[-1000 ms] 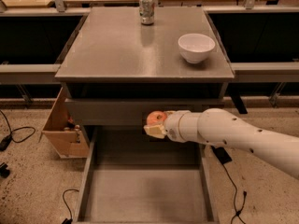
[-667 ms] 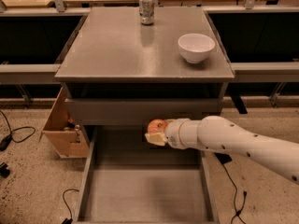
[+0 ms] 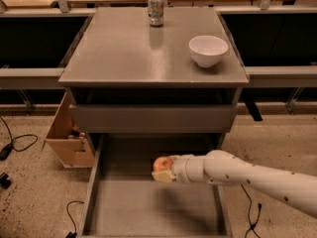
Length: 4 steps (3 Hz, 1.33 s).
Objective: Place apple into middle drawer
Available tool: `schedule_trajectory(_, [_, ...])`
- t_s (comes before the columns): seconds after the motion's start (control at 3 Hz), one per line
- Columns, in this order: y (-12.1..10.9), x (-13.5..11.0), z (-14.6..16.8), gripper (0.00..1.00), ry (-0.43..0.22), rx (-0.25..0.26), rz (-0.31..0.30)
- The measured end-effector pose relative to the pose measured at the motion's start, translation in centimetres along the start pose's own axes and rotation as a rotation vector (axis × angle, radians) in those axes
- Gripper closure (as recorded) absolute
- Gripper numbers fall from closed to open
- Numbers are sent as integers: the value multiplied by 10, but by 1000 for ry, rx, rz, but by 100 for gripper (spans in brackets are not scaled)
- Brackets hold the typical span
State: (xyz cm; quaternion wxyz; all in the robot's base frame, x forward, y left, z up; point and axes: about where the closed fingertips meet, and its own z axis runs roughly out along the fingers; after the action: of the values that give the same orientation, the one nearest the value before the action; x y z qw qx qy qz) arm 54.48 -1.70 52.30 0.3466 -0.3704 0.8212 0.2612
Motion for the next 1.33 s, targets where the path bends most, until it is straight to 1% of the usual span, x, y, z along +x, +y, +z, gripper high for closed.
schedule_trajectory(0.33, [13,46,44,100,-14,-69,-26])
schedule_trajectory(0.67, [23,76,77,100,-41,-119,-36])
schedule_trajectory(1.0, [28,97,99,100,-38,-129,-28])
schedule_trajectory(1.33, [29,98,100,81,-38,-131,-26])
